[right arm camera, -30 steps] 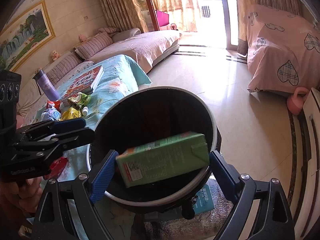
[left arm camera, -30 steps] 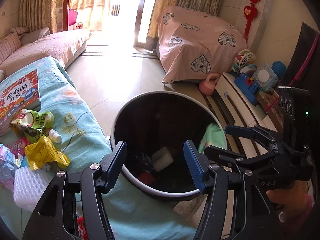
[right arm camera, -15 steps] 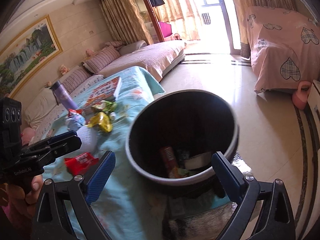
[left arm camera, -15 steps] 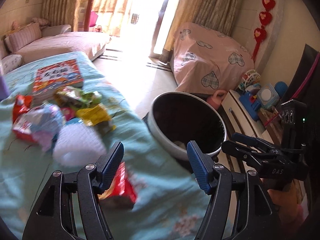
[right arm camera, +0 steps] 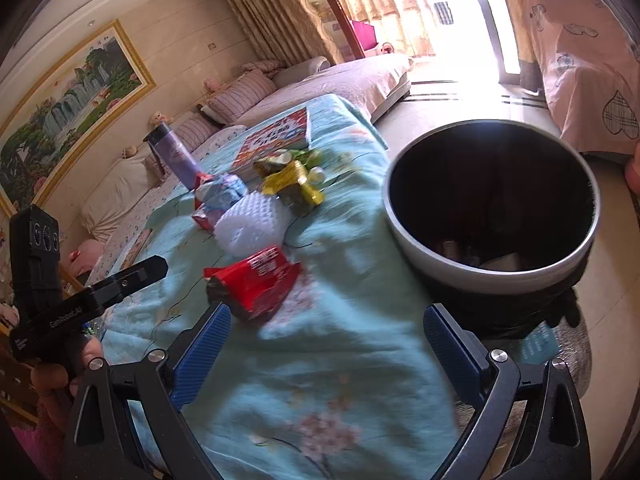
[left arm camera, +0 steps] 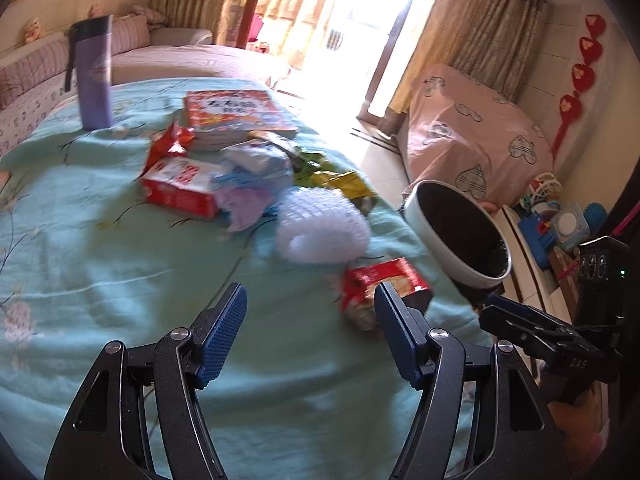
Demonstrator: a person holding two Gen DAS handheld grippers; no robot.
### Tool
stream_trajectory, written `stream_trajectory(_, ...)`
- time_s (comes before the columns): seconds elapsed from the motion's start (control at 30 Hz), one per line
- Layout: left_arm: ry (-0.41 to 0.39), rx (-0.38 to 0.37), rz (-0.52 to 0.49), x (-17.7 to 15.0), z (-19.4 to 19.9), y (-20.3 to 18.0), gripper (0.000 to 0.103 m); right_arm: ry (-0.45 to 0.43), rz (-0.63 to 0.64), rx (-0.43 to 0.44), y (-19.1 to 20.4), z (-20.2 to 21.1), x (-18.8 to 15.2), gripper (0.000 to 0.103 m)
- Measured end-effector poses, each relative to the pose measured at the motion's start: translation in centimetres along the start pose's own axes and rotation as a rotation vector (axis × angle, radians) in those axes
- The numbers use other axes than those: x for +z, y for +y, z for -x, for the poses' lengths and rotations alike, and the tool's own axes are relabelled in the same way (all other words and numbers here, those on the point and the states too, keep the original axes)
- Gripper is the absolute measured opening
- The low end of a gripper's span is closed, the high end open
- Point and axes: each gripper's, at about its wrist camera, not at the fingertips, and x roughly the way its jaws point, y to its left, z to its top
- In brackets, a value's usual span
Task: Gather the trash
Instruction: 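Grasp the red snack bag with the right tool while the left grasps the white foam net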
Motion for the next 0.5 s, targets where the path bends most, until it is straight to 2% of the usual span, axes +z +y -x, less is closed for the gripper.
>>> stream_trajectory(0.23,0.011,0.027,0.022,-0.8,-0.2,2.5,0.067,0.019,0.015,0.025,2.4,-1.7,-0.6,0.098)
stream_trajectory(0.5,0.019,0.033,-0.007,0.2,-1.6,2.7,0.067,0.028,0.039,0.011,3.5,-3.4,-0.4,0.095)
